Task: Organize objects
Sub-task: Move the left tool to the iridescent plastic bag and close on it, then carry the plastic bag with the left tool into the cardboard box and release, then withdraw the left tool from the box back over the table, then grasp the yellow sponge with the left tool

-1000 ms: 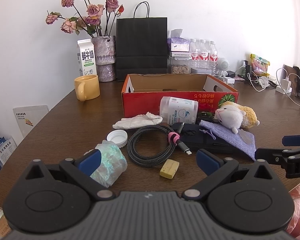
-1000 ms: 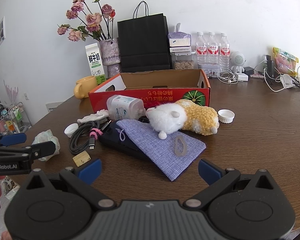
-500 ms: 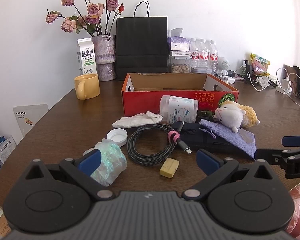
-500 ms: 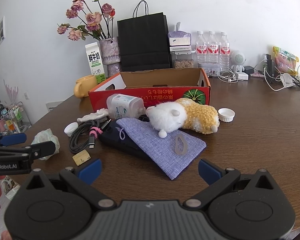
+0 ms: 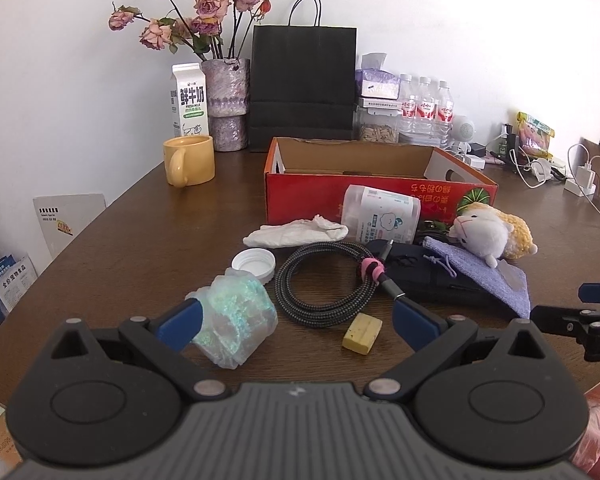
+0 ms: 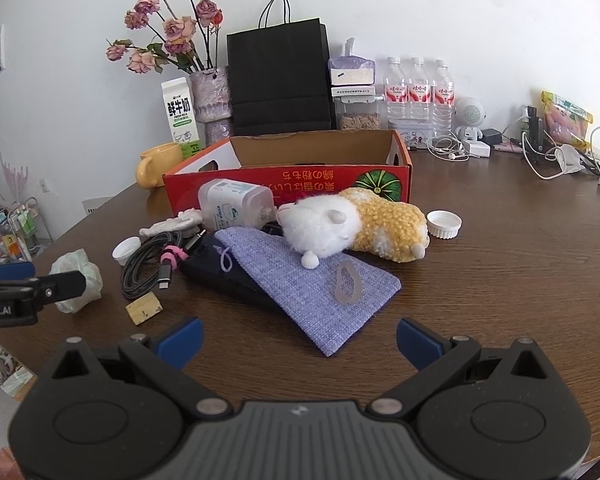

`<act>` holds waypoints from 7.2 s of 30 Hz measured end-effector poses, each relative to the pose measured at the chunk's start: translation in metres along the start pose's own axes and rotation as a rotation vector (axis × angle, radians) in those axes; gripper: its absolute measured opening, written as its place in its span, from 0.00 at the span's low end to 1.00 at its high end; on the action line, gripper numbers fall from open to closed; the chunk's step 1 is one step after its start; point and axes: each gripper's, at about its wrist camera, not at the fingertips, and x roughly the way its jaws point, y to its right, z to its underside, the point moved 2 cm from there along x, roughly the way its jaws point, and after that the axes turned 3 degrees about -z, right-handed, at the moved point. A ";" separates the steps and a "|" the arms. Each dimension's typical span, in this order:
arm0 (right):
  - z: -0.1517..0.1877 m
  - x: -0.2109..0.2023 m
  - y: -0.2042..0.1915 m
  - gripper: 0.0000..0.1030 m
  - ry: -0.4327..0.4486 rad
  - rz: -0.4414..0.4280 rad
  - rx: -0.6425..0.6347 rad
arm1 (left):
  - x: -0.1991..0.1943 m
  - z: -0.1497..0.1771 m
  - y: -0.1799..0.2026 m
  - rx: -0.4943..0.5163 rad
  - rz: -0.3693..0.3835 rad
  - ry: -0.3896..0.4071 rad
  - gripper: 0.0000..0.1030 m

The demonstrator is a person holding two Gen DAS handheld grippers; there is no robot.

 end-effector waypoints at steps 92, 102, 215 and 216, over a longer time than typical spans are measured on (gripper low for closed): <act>-0.156 0.131 0.024 0.04 0.190 -0.095 -0.098 | 0.154 -0.147 0.051 -0.043 0.108 0.102 0.43; -0.188 0.182 0.034 0.04 0.146 -0.078 -0.098 | 0.202 -0.172 0.066 -0.047 0.087 0.086 0.43; -0.023 0.036 0.030 1.00 0.022 -0.018 -0.083 | 0.054 0.005 0.028 0.038 0.052 -0.097 0.98; -0.023 0.036 0.030 1.00 0.021 -0.017 -0.082 | 0.055 0.006 0.030 0.041 0.054 -0.099 0.96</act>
